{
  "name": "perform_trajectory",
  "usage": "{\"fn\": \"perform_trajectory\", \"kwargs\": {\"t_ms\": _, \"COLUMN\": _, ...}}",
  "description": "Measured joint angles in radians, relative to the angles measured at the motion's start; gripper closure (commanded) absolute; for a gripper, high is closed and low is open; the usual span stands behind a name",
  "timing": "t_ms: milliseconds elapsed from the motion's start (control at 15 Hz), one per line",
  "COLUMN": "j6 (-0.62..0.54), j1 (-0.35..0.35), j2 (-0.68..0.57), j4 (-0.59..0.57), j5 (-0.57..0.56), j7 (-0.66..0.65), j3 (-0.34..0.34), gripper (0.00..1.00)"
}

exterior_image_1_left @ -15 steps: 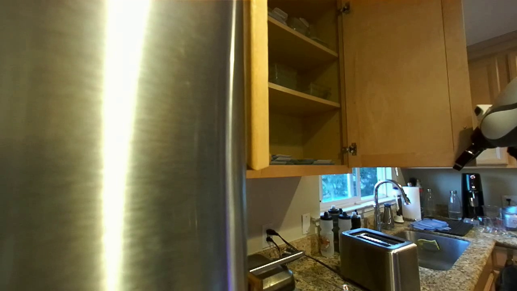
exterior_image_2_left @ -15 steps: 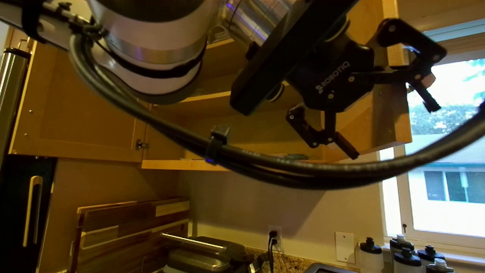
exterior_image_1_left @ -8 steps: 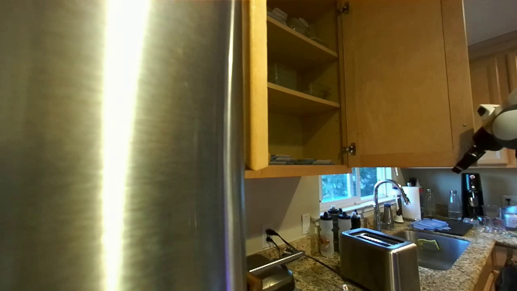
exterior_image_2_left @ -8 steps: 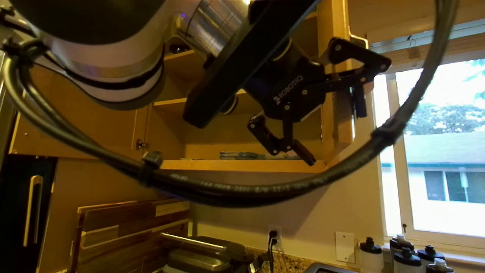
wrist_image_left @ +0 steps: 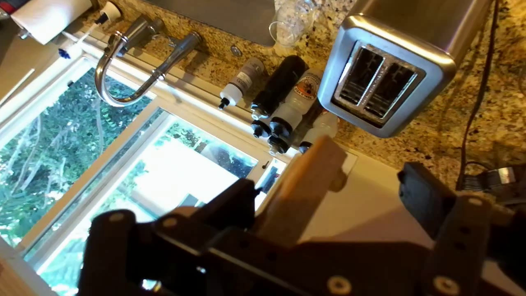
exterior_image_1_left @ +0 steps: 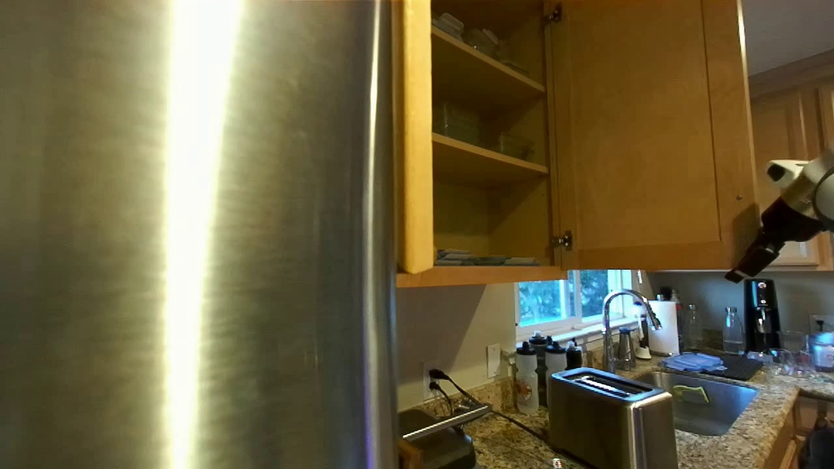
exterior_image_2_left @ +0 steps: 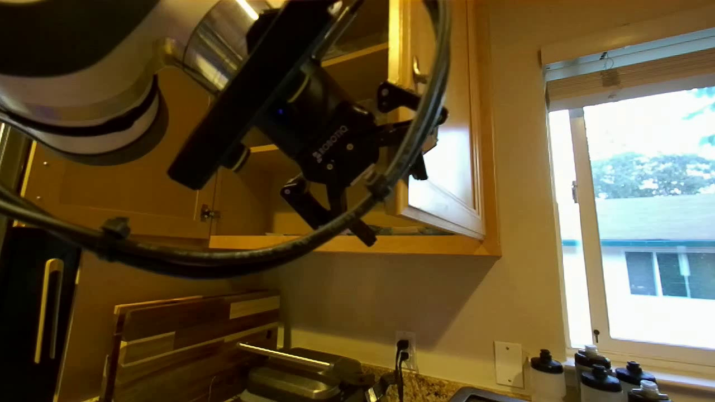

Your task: Close both doors to the cupboard

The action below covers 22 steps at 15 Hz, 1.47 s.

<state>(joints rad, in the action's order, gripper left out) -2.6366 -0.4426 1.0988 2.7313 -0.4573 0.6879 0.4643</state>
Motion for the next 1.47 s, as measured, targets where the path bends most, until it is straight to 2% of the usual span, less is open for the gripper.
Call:
{"fn": "perform_trajectory", "kwargs": {"t_ms": 200, "j6": 0.093, "j1": 0.008, "j2": 0.103, "j4": 0.046, "j5": 0.0, "j7": 0.0, "j3": -0.09, "gripper": 0.0}}
{"fn": "perform_trajectory", "kwargs": {"t_ms": 333, "j6": 0.166, "j1": 0.039, "j2": 0.16, "j4": 0.06, "j5": 0.003, "j7": -0.002, "j3": -0.157, "gripper": 0.0}}
{"fn": "perform_trajectory", "kwargs": {"t_ms": 533, "j6": 0.247, "j1": 0.144, "j2": 0.204, "j4": 0.065, "j5": 0.005, "j7": -0.01, "j3": -0.247, "gripper": 0.0}}
{"fn": "perform_trajectory", "kwargs": {"t_ms": 733, "j6": 0.266, "j1": 0.284, "j2": 0.211, "j4": 0.068, "j5": 0.005, "j7": -0.014, "j3": -0.316, "gripper": 0.0}}
{"fn": "perform_trajectory", "kwargs": {"t_ms": 1000, "j6": 0.238, "j1": 0.47, "j2": 0.183, "j4": 0.054, "j5": 0.005, "j7": 0.004, "j3": -0.351, "gripper": 0.0}}
{"fn": "perform_trajectory", "kwargs": {"t_ms": 1133, "j6": 0.214, "j1": 0.537, "j2": 0.16, "j4": 0.05, "j5": 0.005, "j7": 0.014, "j3": -0.351, "gripper": 0.0}}
{"fn": "perform_trajectory", "kwargs": {"t_ms": 1267, "j6": 0.198, "j1": 0.574, "j2": 0.138, "j4": 0.047, "j5": 0.005, "j7": 0.019, "j3": -0.351, "gripper": 0.0}}
{"fn": "perform_trajectory", "kwargs": {"t_ms": 1467, "j6": 0.191, "j1": 0.572, "j2": 0.102, "j4": 0.039, "j5": 0.005, "j7": 0.016, "j3": -0.35, "gripper": 0.0}}
